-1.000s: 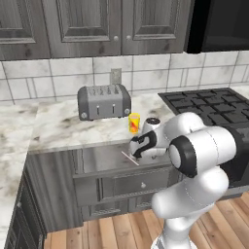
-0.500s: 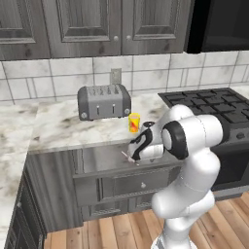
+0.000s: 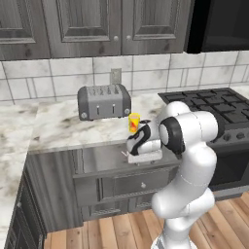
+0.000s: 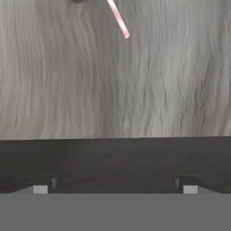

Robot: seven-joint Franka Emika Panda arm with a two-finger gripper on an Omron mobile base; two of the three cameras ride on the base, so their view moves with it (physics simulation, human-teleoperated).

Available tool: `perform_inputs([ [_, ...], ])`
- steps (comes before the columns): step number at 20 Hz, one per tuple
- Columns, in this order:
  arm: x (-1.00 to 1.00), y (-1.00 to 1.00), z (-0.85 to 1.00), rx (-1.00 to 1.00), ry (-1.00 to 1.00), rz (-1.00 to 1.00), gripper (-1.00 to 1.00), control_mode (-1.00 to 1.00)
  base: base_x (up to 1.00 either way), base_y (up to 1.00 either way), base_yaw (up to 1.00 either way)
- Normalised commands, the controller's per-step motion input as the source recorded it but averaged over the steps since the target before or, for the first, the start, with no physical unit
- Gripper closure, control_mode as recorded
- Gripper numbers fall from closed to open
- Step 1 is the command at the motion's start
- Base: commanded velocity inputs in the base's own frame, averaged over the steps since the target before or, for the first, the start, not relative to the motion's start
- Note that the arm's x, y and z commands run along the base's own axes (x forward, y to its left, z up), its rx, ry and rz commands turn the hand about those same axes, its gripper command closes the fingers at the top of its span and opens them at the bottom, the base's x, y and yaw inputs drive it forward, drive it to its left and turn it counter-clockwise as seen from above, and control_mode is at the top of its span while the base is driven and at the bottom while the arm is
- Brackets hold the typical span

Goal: Pick up the straw from the left drawer and put it inside the smoothie cup.

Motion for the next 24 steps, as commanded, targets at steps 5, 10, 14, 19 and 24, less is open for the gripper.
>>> perform_inputs([
  [5, -0.81, 0.00, -0.18, -0.01, 0.06, 0.00, -1.00, -1.00, 0.00, 0.00, 0.00],
  [10, -1.00, -0.10, -0.22, 0.00, -0.05, 0.00, -1.00, -1.00, 0.00, 0.00, 0.00],
  [14, -1.00, -0.20, -0.14, 0.00, -0.15, 0.00, -1.00, -1.00, 0.00, 0.00, 0.00],
  [19, -1.00, -0.11, 0.03, 0.00, -0.06, 0.00, -1.00, -1.00, 0.00, 0.00, 0.00],
  [24, -0.38, 0.00, 0.55, 0.00, 0.00, 0.00, -1.00, -1.00, 0.00, 0.00, 0.00],
])
